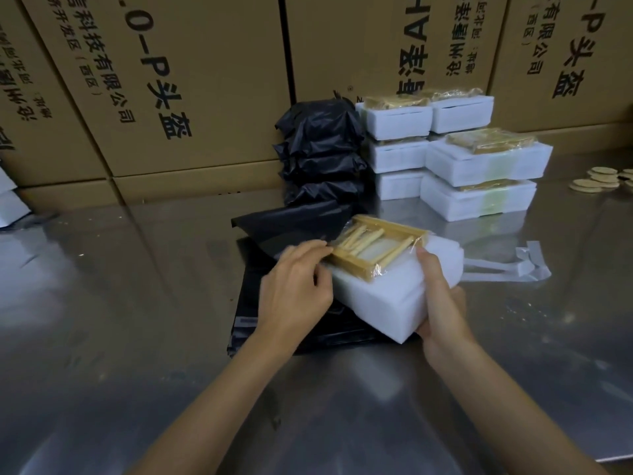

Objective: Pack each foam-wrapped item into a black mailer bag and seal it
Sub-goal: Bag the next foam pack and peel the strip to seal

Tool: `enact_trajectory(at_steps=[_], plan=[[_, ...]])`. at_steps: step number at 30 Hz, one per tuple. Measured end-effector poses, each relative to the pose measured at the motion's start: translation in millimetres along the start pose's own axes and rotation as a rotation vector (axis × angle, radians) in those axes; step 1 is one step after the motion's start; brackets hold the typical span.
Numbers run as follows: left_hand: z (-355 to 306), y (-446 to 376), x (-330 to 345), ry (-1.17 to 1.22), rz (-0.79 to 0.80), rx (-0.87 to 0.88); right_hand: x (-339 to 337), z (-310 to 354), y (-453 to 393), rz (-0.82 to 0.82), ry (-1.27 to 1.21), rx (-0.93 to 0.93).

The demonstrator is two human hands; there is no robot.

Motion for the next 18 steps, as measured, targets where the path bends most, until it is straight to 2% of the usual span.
enact_trajectory(at_steps=[2,3,6,8,13,15,18], plan=[[-1.6,-21.5,-10.7,-0.051,-0.098,-0.016,1.0,-3.1,2.5,0.006,0.022,-0.012],[0.0,-36.7,-8.0,-0.070,-0.059,-0.034,1.7,-3.7,4.4,0.013,0.031,-0.026],[4.7,-82.8,18.5,-0.175,0.252,-0.067,2.0,-4.7,9.2,0.018,0.051,-0.076],[2.4,-103.9,33.4,-0.217,0.343,-0.076,0.0,-4.9,10.5,0.007,0.089,-0.090],[-9.8,-133.7,48.2,-0.245,0.308,-0.083,0.2,-0.6,12.3,0.012,0.130,-0.124],[-21.6,-136.8,45.1,-0.225,0.280,-0.001,2.6,2.2,11.7,0.032,0.149,-0.129],[-51.6,-128.6,36.2,-0.202,0.229,0.220,6.9,8.9,8.9,0.042,0.175,-0.122]])
Point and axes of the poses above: each hand's wrist, its own y-axis away from the middle knuckle, its own x-axis out of the palm, z = x × y, the point moved 5 cm from there along -y, towards the middle knuckle, and after that the axes turned 5 degrees about -y, right-handed, at the moved point
